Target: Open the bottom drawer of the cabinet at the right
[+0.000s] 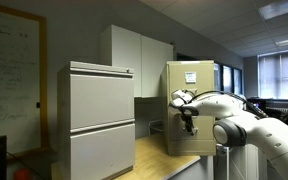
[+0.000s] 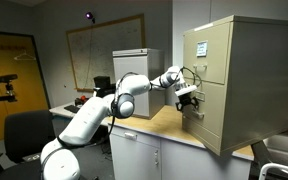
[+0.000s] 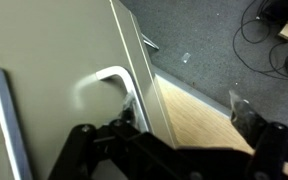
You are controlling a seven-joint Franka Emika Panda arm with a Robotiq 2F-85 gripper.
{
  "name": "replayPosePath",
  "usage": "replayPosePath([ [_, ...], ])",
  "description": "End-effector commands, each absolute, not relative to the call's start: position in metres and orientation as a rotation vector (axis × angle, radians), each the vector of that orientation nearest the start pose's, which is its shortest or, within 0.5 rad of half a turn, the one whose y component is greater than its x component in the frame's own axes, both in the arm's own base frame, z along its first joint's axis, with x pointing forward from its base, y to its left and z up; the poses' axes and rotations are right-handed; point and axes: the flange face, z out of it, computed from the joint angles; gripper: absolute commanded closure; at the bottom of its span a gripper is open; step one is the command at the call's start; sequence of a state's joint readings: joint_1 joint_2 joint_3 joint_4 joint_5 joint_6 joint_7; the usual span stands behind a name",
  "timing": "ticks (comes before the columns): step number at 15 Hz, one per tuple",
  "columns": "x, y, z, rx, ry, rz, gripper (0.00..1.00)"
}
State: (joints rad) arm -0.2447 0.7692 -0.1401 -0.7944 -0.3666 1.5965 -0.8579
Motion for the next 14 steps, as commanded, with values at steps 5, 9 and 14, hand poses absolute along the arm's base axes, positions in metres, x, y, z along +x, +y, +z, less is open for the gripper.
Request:
replayPosePath([
  [5, 0.715, -0.271, 0.486, -3.355, -0.974, 0.334, 0.36],
  [9, 0.727, -0.265, 0.488, -3.371, -1.108, 0.303, 0.66],
  [14, 0.737, -0.262, 0.465, -3.359, -1.211, 0.355, 0.16],
])
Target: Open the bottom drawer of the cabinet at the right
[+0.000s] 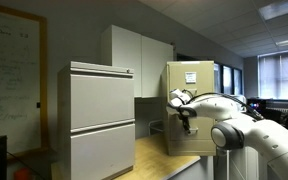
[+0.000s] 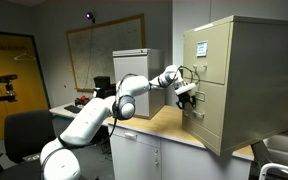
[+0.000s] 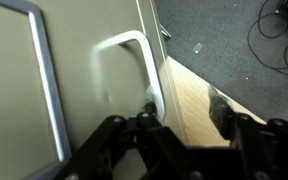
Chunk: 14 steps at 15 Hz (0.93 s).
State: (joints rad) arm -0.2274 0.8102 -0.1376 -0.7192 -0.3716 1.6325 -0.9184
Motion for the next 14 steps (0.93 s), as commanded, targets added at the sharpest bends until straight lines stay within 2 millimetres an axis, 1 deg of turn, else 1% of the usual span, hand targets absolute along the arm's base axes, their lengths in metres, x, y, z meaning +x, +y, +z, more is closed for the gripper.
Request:
replayPosePath([
  [1, 0.738, -0.263, 0.461, -3.371, -1.208, 0.389, 0.08],
  [2, 0.738, -0.264, 0.46, -3.383, -1.207, 0.419, 0.03],
  [3, 0.738, -0.267, 0.457, -3.397, -1.201, 0.453, 0.0],
  [6, 0.735, -0.275, 0.446, -3.4, -1.167, 0.529, 0.0],
  [8, 0.733, -0.279, 0.44, -3.359, -1.138, 0.498, 0.0],
  [10, 0.73, -0.278, 0.439, -3.269, -1.132, 0.397, 0.0],
  [12, 0.73, -0.28, 0.436, -3.231, -1.172, 0.377, 0.0],
  [14, 0.728, -0.282, 0.433, -3.194, -1.231, 0.406, 0.0],
])
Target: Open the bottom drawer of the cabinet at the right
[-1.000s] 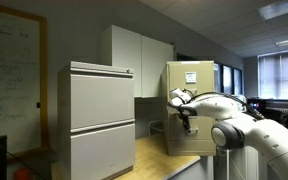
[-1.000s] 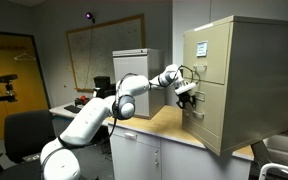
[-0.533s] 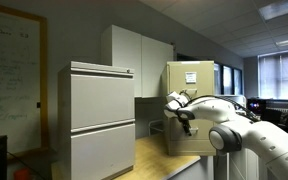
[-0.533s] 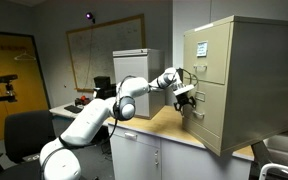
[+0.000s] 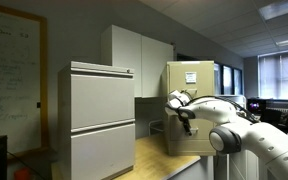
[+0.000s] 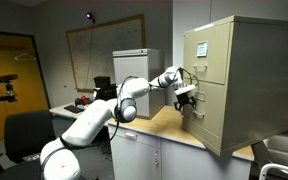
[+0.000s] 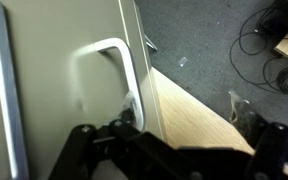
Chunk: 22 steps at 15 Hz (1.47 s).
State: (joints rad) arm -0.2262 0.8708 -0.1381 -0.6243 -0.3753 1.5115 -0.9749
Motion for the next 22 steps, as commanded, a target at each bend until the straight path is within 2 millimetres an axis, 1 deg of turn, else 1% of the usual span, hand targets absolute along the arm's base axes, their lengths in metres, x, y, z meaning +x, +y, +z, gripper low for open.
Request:
replayPosePath([
  [1, 0.727, -0.283, 0.432, -3.182, -1.236, 0.412, 0.0],
  [2, 0.726, -0.284, 0.432, -3.183, -1.235, 0.409, 0.0],
  [5, 0.73, -0.281, 0.429, -3.276, -1.166, 0.484, 0.0],
  [7, 0.731, -0.278, 0.427, -3.295, -1.15, 0.511, 0.0],
  [9, 0.735, -0.274, 0.426, -3.359, -1.134, 0.547, 0.0],
  [10, 0.737, -0.273, 0.426, -3.397, -1.101, 0.55, 0.0],
  [11, 0.742, -0.278, 0.428, -3.495, -1.094, 0.56, 0.0],
  [12, 0.745, -0.278, 0.428, -3.554, -1.064, 0.566, 0.0],
  [14, 0.748, -0.276, 0.422, -3.631, -1.008, 0.628, 0.0],
  [17, 0.754, -0.269, 0.407, -3.76, -0.879, 0.703, 0.0],
  [19, 0.76, -0.262, 0.394, -3.86, -0.748, 0.707, 0.0],
  [21, 0.758, -0.258, 0.378, -3.893, -0.56, 0.711, 0.0],
  [22, 0.755, -0.258, 0.372, -3.873, -0.478, 0.731, 0.0],
])
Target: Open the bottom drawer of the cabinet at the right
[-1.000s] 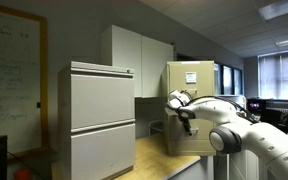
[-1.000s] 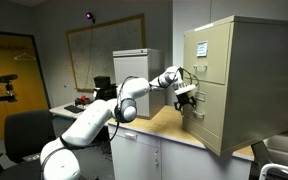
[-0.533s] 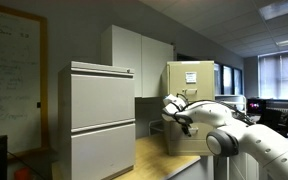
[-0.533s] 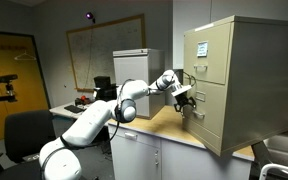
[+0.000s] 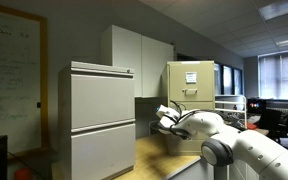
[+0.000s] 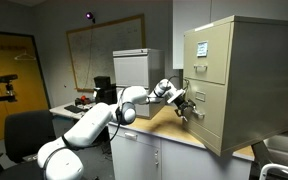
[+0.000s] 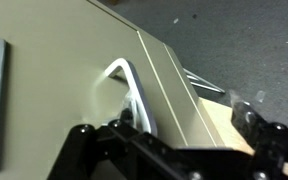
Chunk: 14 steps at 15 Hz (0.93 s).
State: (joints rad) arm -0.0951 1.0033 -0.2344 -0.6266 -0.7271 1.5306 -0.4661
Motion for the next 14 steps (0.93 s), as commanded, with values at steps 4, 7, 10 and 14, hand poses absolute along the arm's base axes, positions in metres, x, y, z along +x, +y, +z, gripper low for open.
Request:
replayPosePath([
  [4, 0.752, -0.257, 0.369, 2.363, 0.263, -0.421, 0.35],
  [7, 0.753, -0.257, 0.376, 2.376, 0.271, -0.4, 0.55],
  [10, 0.746, -0.241, 0.444, 2.358, 0.391, -0.394, 0.77],
  [14, 0.743, -0.199, 0.48, 2.351, 0.556, -0.431, 0.95],
])
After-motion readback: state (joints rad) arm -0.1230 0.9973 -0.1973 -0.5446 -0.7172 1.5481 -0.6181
